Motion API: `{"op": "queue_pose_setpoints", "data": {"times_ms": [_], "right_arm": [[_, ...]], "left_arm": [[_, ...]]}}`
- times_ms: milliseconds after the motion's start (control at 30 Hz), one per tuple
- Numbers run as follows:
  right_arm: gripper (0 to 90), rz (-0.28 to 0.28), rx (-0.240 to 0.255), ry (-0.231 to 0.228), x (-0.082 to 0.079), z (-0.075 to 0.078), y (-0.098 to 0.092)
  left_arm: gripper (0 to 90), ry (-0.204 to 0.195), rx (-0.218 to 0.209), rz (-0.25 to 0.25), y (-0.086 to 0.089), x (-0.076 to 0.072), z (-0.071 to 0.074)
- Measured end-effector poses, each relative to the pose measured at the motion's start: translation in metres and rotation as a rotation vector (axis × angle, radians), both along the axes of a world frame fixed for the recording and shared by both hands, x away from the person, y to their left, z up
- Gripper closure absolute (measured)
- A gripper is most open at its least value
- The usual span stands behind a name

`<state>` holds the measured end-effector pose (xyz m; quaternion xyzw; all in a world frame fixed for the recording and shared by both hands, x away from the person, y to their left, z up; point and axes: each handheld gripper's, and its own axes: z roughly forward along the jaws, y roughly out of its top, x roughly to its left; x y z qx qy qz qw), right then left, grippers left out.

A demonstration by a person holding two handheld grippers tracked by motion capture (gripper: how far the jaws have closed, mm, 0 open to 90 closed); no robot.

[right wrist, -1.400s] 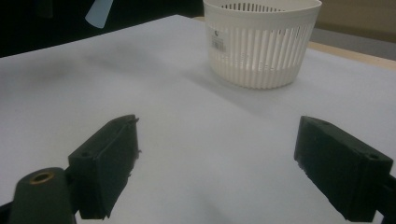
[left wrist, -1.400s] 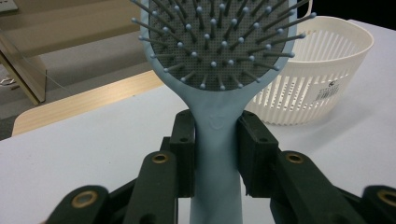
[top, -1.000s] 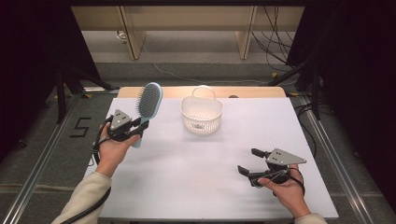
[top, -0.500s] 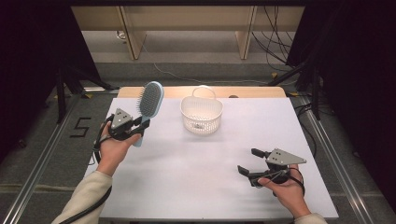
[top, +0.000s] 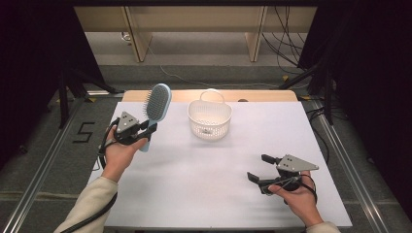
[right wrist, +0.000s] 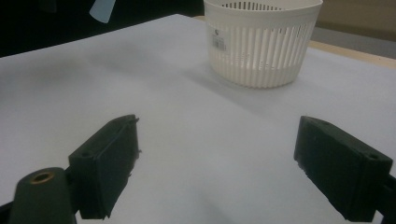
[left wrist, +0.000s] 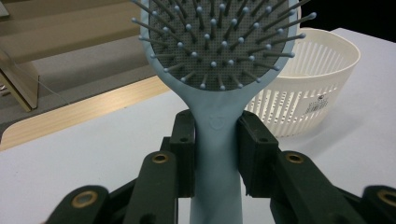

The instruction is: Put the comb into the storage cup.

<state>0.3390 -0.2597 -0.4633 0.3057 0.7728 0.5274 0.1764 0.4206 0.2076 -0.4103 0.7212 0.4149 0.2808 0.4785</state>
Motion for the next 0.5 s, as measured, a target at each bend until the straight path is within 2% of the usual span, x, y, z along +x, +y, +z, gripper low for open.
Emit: {"op": "queue_pose_setpoints", "data": {"times_ms": [500], "right_arm": [[14.8, -0.001, 0.002, 0.001, 0.0001, -0.0002, 0.0]], "left_arm": [[69.6, -0.009, -0.016, -0.002, -0.0025, 0.0024, 0.0035]]}}
